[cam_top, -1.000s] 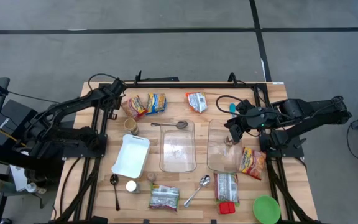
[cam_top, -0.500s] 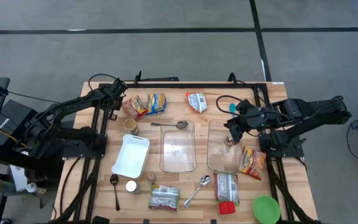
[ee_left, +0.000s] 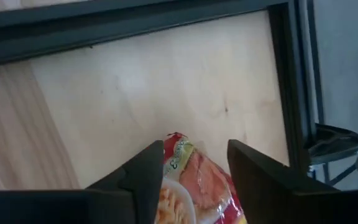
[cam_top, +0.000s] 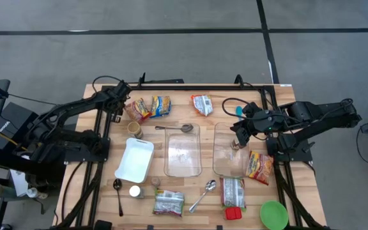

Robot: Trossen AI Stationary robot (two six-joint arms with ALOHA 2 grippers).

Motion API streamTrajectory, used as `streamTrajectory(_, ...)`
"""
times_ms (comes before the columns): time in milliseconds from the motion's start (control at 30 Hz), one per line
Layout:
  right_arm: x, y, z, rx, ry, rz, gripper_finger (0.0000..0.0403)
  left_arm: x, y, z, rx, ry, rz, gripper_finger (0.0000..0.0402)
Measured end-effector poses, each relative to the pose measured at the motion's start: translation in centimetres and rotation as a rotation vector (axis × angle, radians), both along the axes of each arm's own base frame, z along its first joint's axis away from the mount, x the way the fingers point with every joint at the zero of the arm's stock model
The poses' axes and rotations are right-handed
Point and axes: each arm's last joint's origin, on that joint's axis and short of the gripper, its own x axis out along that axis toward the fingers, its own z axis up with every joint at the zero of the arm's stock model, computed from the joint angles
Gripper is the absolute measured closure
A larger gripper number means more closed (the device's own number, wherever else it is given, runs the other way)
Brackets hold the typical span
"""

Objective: Pick & Place Food Item
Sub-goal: Put the top red noodle pack into the left transparent bin

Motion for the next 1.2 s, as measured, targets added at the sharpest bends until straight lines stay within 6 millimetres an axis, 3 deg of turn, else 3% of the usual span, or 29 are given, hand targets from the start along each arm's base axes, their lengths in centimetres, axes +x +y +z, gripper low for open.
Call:
streamTrajectory(333, 0.0, 0.0, 0.0, 0.000, 0.000, 0.000, 0.0284, 0.9, 1.0, -2.1, -0.062, -0.011, -0.016, 0.0167)
streamTrajectory(600, 0.0, 0.0, 0.0, 0.000, -0.001, 0.000, 0.0284, 1.2, 1.3, -2.7, -0.070, -0.024, -0.022, 0.0157)
streamTrajectory(833, 0.0, 0.0, 0.0, 0.000, 0.000, 0.000, 0.0284, 1.2, 1.3, -2.7, -0.073, -0.027, -0.024, 0.0189)
streamTrajectory(1200, 0.0, 0.0, 0.0, 0.000, -0.001, 0.000, 0.0284, 1.3, 1.2, -2.7, -0.073, -0.027, -0.026, 0.0279)
